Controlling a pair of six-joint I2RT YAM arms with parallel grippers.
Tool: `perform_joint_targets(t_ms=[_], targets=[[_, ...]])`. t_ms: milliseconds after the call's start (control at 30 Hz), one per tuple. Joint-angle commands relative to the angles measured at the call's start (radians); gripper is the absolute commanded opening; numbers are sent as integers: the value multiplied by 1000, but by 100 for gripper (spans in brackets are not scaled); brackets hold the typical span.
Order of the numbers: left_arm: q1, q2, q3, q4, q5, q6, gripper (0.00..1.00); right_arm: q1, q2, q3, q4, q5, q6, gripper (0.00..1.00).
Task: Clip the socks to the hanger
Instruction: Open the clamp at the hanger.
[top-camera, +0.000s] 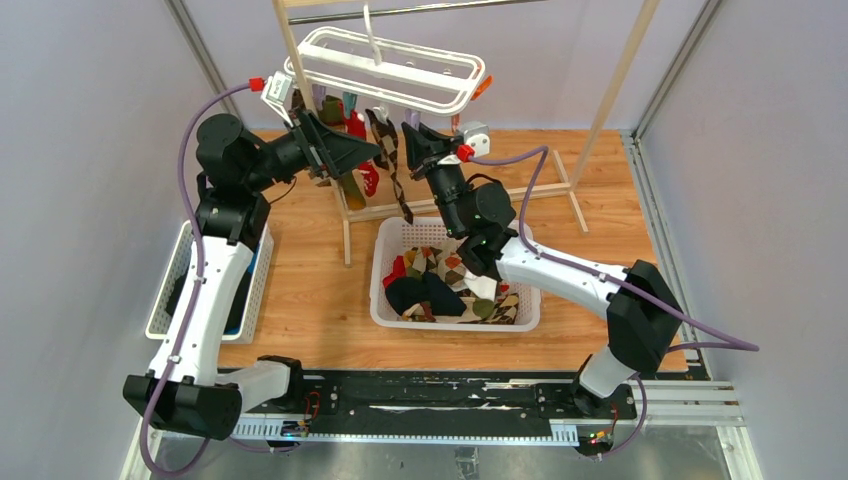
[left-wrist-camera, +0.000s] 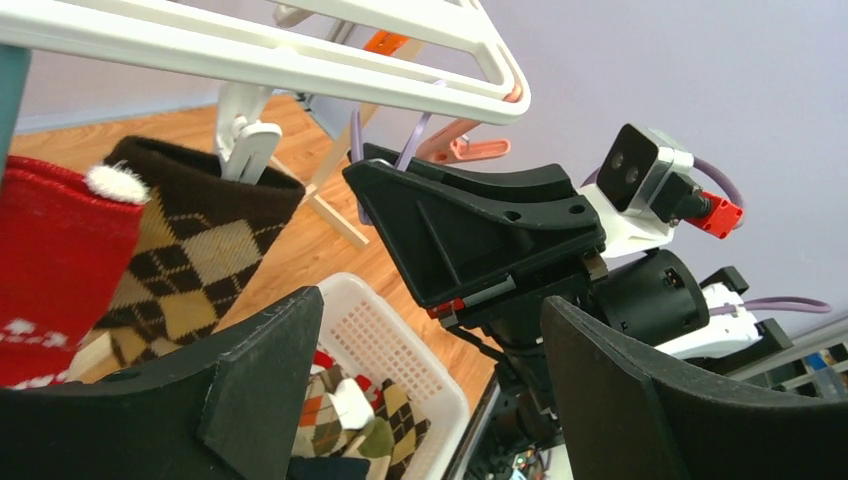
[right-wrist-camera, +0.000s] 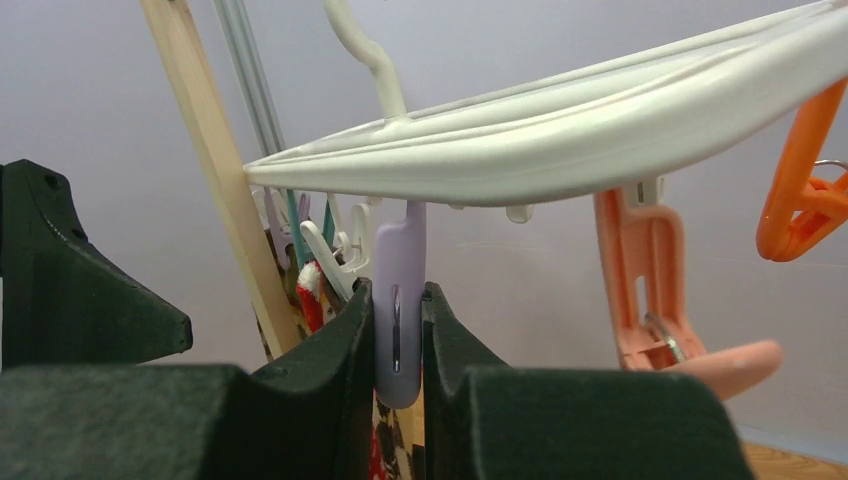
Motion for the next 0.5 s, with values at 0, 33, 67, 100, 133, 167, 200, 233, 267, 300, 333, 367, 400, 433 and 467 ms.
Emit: perform_joint_targets(t_ms=[0, 33, 67, 100, 133, 167, 200, 233, 267, 300, 333, 367, 400, 433, 467], targets=[[-6, -5, -17, 31, -10, 22, 85, -8, -26, 12, -56, -72, 64, 0], [-8, 10, -10, 53, -11, 6, 86, -8, -25, 12, -60, -75, 69, 0], [-13, 30, 6, 57, -9, -3, 86, -8, -22, 16, -65, -79, 74, 0], [-23, 47, 24, 58, -10, -3, 87, -8, -19, 22, -69, -85, 78, 0], [-32, 61, 40, 58, -16, -2, 88, -7, -16, 28, -75, -89, 83, 0], [-47, 73, 55, 58, -26, 3, 89, -6, -12, 35, -80, -93, 86, 0], [-55, 82, 70, 59, -36, 8, 89, -5, -8, 43, -84, -96, 89, 0], [-62, 94, 86, 59, -41, 9, 89, -5, -5, 48, -86, -101, 92, 0], [-67, 108, 100, 58, -43, 10, 89, -4, -3, 53, -90, -103, 92, 0], [-73, 127, 114, 54, -45, 16, 89, -2, 1, 57, -91, -106, 90, 0], [-79, 140, 131, 43, -50, 29, 89, 0, 3, 59, -90, -109, 88, 0], [-85, 155, 146, 30, -53, 43, 88, 1, 3, 59, -88, -110, 86, 0], [-89, 168, 163, 22, -60, 52, 87, 2, 3, 58, -87, -111, 84, 0], [-92, 181, 173, 17, -65, 59, 86, 3, 3, 57, -85, -113, 80, 0], [-94, 192, 183, 16, -71, 63, 85, 4, 2, 54, -82, -113, 76, 0]])
